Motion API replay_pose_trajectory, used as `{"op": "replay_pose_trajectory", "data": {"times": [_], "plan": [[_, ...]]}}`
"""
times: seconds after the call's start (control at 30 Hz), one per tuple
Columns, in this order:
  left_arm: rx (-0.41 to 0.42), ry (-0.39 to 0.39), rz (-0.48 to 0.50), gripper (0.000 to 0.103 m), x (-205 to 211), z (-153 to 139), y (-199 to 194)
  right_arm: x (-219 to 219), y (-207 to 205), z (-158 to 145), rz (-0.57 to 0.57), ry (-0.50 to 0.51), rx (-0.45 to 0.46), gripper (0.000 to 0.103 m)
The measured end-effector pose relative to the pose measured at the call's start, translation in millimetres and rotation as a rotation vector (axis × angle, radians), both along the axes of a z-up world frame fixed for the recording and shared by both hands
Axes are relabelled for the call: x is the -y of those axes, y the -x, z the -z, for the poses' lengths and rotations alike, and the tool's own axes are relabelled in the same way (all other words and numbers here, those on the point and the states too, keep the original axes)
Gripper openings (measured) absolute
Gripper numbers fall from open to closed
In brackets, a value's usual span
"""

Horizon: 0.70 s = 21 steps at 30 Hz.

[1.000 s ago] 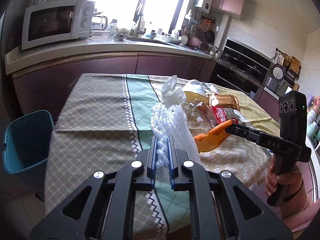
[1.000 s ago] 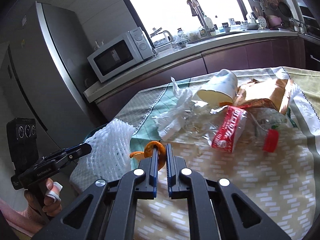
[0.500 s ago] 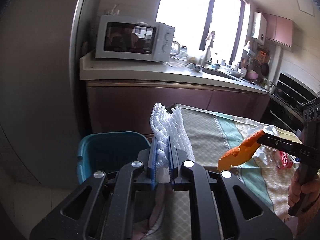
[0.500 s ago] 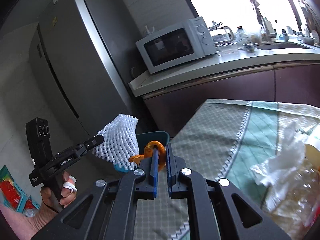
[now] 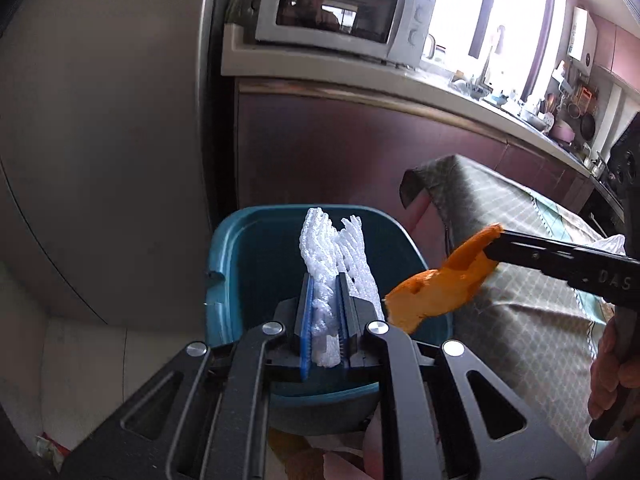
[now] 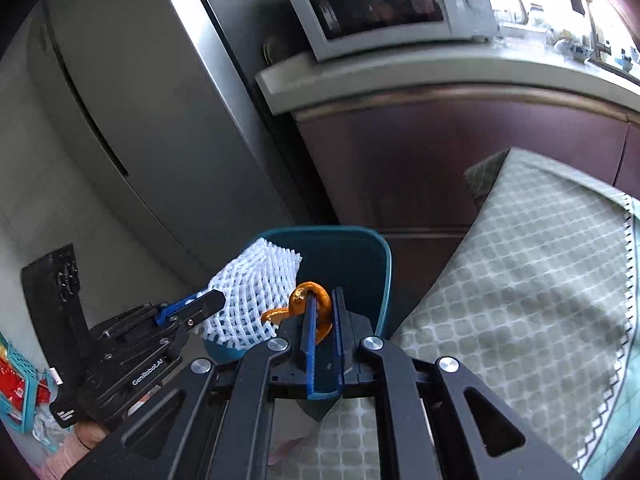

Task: Collect trash
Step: 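Carry the foam net and orange peel to the teal bin and release both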

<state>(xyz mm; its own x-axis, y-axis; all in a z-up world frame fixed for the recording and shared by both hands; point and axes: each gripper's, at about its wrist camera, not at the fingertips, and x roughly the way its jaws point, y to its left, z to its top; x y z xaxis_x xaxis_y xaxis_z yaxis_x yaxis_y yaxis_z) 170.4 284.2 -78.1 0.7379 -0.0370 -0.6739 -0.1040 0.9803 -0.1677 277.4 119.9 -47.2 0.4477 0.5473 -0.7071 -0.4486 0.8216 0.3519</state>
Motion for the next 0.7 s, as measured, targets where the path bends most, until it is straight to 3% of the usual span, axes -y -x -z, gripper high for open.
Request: {"op": "replay_pose_trajectory", "data": {"times": [0.07, 0.23, 0.3, 0.5, 0.7], "plan": [[-0.025, -0.005, 0.002, 0.012, 0.0, 9.7, -6.4, -7.1, -5.0, 8.2, -0.002, 0.031, -0.026, 0.007], [-0.071, -0.013, 0.018, 0.028, 10.3, 26.4, -25.6, -12.1, -7.7, 13.1, 0.001, 0.064, -0.046, 0.011], [-0.071, -0.016, 0.010, 0.030, 13.4, 28.4, -24.1, -9.7, -5.1, 9.6, 0.004, 0.055, -0.040, 0.022], [0.008, -0.029, 0.004, 0.037, 30.8, 11.6, -3.4, 30.2, 14.8, -10.4, 0.015, -0.003, 0.022, 0.032], [0.121, -0.029, 0.116, 0.047, 77.2, -25.7, 19.7, 103.6, 70.1, -40.6, 0.050, -0.023, 0.157, 0.042]]}}
